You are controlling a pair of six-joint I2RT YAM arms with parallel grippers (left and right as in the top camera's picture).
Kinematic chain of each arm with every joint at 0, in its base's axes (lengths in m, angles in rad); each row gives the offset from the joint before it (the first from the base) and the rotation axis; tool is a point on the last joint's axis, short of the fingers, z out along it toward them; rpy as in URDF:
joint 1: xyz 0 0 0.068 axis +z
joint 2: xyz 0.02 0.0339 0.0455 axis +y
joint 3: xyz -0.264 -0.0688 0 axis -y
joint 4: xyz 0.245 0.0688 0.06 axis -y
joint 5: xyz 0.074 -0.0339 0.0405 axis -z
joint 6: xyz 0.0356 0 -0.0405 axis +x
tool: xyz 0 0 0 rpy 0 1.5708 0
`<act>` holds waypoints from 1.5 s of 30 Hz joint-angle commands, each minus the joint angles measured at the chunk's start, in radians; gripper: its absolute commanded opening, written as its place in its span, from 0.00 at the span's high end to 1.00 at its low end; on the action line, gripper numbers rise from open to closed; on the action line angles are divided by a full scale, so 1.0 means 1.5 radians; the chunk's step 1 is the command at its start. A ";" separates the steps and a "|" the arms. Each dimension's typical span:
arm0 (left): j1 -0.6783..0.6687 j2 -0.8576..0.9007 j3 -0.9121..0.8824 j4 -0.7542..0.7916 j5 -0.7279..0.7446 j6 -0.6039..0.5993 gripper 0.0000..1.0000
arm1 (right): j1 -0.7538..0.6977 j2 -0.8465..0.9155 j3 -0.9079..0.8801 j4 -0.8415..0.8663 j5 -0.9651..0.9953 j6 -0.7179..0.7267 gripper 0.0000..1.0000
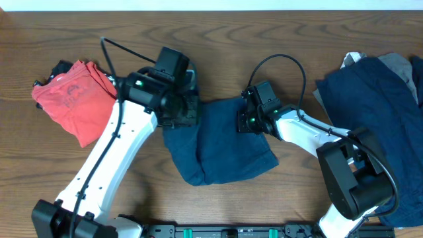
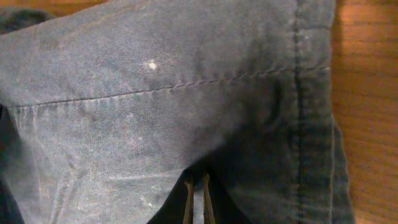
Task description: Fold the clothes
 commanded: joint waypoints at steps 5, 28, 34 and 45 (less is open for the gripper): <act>-0.121 0.025 -0.006 0.052 0.042 -0.087 0.92 | 0.010 0.015 -0.008 -0.005 0.026 0.017 0.93; -0.228 0.055 -0.006 0.157 0.051 -0.131 0.47 | -0.137 -0.096 0.208 -0.374 0.189 -0.027 0.73; -0.201 0.045 -0.001 0.198 0.056 -0.018 0.47 | -0.212 -0.183 0.260 -0.475 0.094 -0.104 0.73; -0.017 0.078 0.001 0.266 -0.005 -0.014 0.46 | -0.104 -0.194 0.209 -0.549 -0.065 -0.205 0.76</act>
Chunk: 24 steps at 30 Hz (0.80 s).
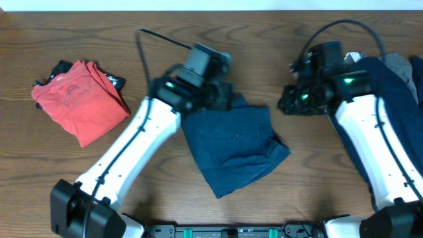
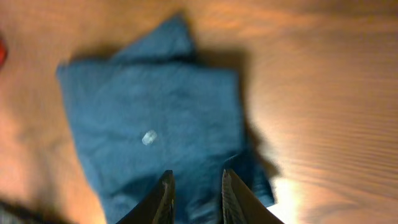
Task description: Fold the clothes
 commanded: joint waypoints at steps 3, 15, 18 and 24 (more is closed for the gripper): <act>0.054 0.062 0.004 0.000 -0.013 0.014 0.45 | 0.087 0.022 -0.081 0.002 -0.043 -0.007 0.78; 0.054 0.262 0.004 -0.060 0.017 0.014 0.45 | 0.126 0.024 -0.337 0.149 0.018 0.181 0.82; 0.054 0.299 0.004 -0.129 0.016 0.014 0.47 | 0.126 0.025 -0.365 0.219 0.079 0.187 0.75; 0.053 0.320 0.002 -0.281 0.027 0.014 0.57 | 0.101 0.031 -0.374 0.346 0.196 0.185 0.75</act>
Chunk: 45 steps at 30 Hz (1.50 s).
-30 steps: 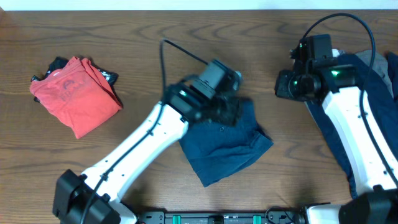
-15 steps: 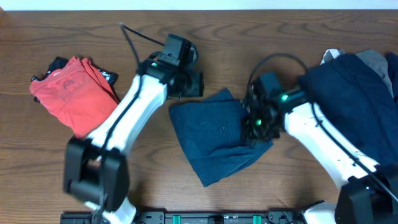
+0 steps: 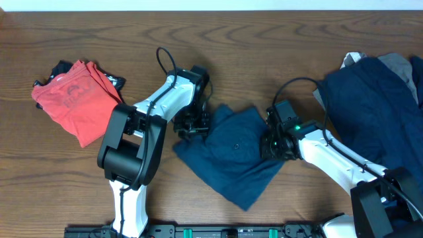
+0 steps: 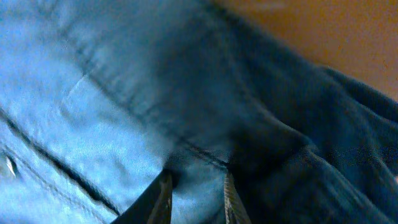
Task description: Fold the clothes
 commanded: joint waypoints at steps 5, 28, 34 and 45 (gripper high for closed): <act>0.000 -0.038 0.002 -0.069 0.052 0.009 0.57 | -0.069 0.023 -0.001 0.144 0.050 -0.094 0.70; -0.049 -0.125 0.004 0.226 0.051 0.152 0.27 | -0.122 -0.155 0.068 -0.216 0.045 0.008 0.53; -0.078 -0.050 0.004 0.241 0.050 0.162 0.26 | -0.119 -0.150 -0.007 -0.149 -0.018 0.020 0.56; -0.081 -0.039 0.004 0.196 0.050 0.162 0.94 | -0.119 -0.150 -0.076 0.007 -0.045 0.009 0.99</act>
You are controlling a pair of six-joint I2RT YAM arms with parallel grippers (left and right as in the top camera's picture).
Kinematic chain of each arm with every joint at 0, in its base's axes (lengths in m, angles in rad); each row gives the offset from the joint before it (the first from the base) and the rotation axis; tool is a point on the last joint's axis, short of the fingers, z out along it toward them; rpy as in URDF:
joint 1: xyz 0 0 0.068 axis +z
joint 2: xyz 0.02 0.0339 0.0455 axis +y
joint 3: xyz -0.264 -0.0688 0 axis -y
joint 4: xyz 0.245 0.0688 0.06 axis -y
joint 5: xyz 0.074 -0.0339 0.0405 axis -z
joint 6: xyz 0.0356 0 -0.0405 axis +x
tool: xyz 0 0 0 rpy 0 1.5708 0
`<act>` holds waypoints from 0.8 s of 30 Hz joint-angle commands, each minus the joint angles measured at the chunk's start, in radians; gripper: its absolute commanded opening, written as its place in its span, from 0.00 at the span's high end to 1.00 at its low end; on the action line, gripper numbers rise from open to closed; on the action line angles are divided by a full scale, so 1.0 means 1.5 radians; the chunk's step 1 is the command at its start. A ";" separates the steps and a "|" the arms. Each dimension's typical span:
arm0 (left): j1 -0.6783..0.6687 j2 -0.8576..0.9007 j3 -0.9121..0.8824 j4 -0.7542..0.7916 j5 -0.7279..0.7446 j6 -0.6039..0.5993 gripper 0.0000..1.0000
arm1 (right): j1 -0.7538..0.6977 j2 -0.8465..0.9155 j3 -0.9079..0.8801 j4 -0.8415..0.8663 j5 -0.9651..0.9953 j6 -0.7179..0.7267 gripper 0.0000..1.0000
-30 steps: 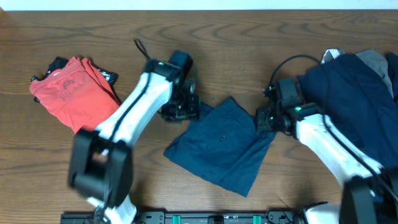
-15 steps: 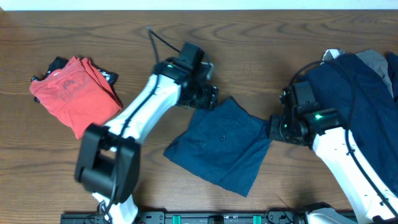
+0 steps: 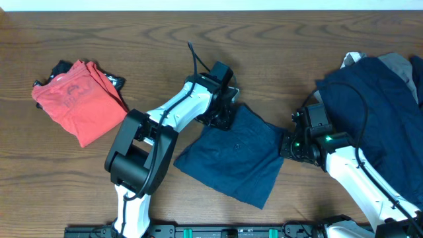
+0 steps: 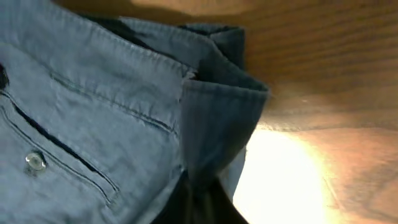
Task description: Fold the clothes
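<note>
Blue shorts [image 3: 234,157] with a buttoned pocket [image 4: 37,162] lie spread flat at the table's middle. My left gripper [image 3: 222,118] sits on their upper left corner and seems shut on the cloth, though its jaws are hidden from above. My right gripper [image 3: 287,147] is low at the shorts' right edge. In the right wrist view my right gripper [image 4: 198,208] is shut on a folded-over corner of the waistband [image 4: 217,106].
A folded red garment [image 3: 78,100] lies at the far left over something black. A heap of dark blue and grey clothes [image 3: 373,99] fills the right side, behind my right arm. Bare wood [image 3: 132,39] runs along the back.
My right gripper was open over the shorts' right side; now it is shut on the waistband corner, further right. The left gripper and the shorts have shifted right, and the cloth lies flatter.
First both grippers were at the shorts' upper edge, the right one shut on cloth. Then the right gripper was up and away, open, while the left held the shorts. Then the right came down open on the right edge, and now grips it.
</note>
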 commanded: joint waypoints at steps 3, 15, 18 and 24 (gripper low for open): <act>0.011 -0.059 0.003 -0.062 0.001 0.006 0.94 | -0.003 0.004 -0.002 0.075 -0.008 -0.037 0.99; 0.032 -0.207 0.002 -0.194 -0.005 -0.065 0.94 | -0.003 0.004 0.006 0.143 -0.010 -0.058 0.99; 0.032 -0.204 -0.018 -0.222 -0.066 -0.120 0.94 | -0.003 0.004 0.006 0.146 -0.010 -0.087 0.99; 0.033 -0.203 -0.108 -0.189 -0.175 -0.275 0.85 | -0.002 0.004 0.006 0.172 -0.022 -0.152 0.99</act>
